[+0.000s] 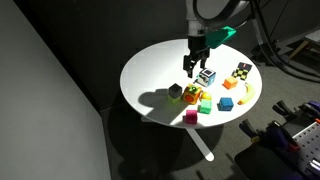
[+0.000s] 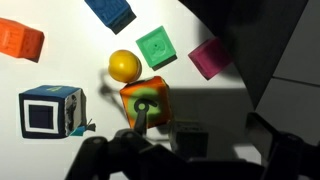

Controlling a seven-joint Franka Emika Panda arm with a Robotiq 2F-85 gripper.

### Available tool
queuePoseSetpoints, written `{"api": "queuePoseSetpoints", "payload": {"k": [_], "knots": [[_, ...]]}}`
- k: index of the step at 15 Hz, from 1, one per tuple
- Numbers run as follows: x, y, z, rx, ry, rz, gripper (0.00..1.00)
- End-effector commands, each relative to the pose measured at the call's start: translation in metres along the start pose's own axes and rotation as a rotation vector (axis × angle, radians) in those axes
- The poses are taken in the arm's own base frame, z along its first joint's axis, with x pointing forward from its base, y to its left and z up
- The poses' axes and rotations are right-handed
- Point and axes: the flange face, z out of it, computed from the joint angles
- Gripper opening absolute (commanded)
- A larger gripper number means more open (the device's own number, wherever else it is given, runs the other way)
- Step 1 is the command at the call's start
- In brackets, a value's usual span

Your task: Pick up the gray block and put it on top of the light green block

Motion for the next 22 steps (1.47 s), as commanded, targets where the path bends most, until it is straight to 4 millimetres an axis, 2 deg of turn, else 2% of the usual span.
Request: {"api": "queuePoseSetpoints", "payload": {"k": [1, 9, 18, 22], "knots": [[-0.031, 0.006, -0.02, 0.017, -0.004, 0.004, 1.0], [-0.062, 0.018, -0.057, -0.029, 0.066, 0.069, 1.0], [-0.073, 0.038, -0.102, -0.083, 0.165, 0.204, 1.0], [-0.082, 0.038, -0.12, -0.082, 0.156, 0.187, 1.0]]}}
